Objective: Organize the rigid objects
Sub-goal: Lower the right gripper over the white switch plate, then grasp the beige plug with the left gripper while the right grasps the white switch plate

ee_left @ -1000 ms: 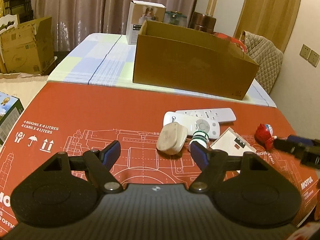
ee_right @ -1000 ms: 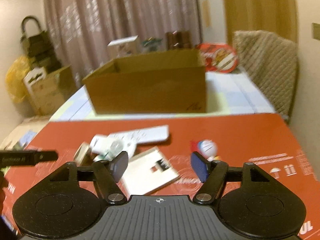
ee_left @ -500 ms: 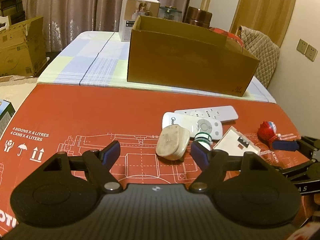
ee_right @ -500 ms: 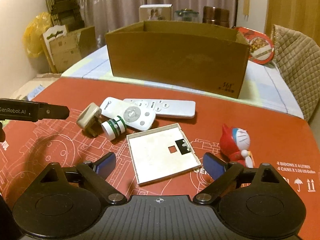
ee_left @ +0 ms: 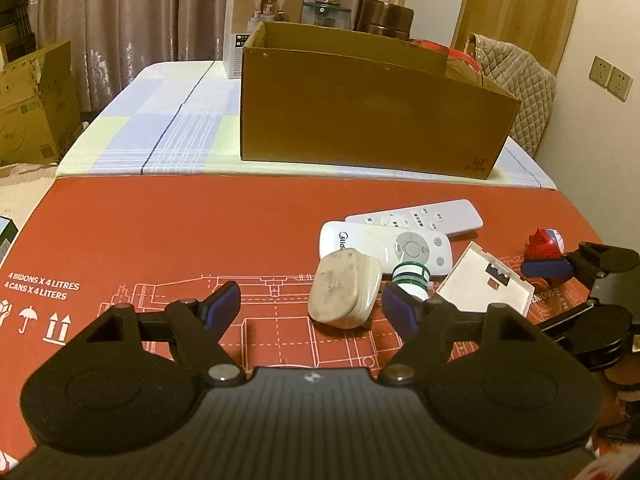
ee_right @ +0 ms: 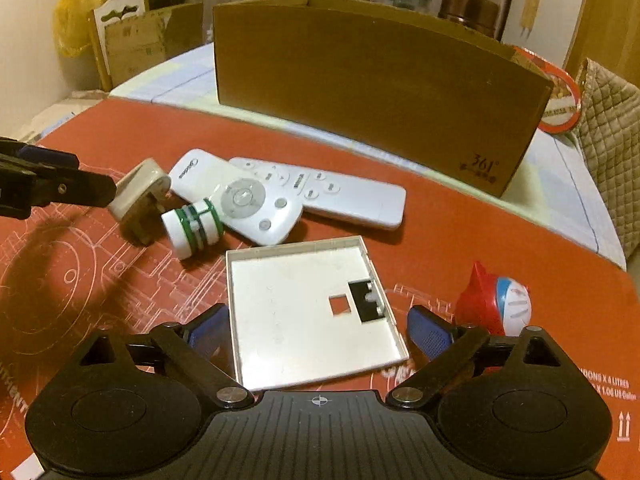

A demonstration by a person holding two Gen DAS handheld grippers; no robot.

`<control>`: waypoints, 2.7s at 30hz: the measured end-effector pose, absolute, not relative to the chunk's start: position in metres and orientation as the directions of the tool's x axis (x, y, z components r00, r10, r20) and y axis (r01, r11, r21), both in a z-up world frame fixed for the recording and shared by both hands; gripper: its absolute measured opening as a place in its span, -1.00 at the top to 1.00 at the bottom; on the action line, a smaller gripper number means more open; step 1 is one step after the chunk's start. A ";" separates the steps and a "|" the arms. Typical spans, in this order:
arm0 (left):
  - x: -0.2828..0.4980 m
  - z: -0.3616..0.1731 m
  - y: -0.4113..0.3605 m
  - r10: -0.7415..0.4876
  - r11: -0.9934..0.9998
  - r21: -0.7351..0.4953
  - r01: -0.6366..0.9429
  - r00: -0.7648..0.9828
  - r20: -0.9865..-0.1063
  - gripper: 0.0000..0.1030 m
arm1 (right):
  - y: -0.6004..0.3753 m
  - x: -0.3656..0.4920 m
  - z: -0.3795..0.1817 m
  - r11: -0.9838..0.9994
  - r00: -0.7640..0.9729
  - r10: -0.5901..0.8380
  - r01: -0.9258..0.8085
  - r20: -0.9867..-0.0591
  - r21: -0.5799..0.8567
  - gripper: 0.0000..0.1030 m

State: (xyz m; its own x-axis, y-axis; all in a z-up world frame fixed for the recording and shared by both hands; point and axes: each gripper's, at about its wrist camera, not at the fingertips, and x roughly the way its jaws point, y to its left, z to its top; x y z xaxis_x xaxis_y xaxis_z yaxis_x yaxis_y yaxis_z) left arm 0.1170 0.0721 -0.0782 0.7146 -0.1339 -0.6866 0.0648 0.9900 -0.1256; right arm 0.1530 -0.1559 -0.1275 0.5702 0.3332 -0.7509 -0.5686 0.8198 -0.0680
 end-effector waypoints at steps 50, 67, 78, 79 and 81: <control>0.165 -0.104 0.084 -0.379 0.911 -0.403 0.092 0.575 -0.725 0.15 | -0.164 0.154 -0.125 0.873 0.556 0.322 -0.488 -0.767 0.012 -0.72; 0.148 -0.097 0.079 -0.340 0.927 -0.367 0.079 0.589 -0.733 0.17 | -0.163 0.151 -0.121 0.879 0.575 0.322 -0.476 -0.752 0.013 -0.70; 0.146 -0.089 0.080 -0.323 0.932 -0.355 0.073 0.614 -0.720 0.17 | -0.169 0.149 -0.101 0.901 0.653 0.322 -0.433 -0.686 0.011 -0.69; 0.145 -0.088 0.080 -0.317 0.933 -0.352 0.070 0.620 -0.718 0.17 | -0.169 0.149 -0.099 0.902 0.657 0.323 -0.433 -0.682 0.010 -0.69; 0.145 -0.084 0.080 -0.308 0.935 -0.349 0.064 0.633 -0.710 0.17 | -0.168 0.149 -0.095 0.902 0.667 0.324 -0.432 -0.671 0.007 -0.69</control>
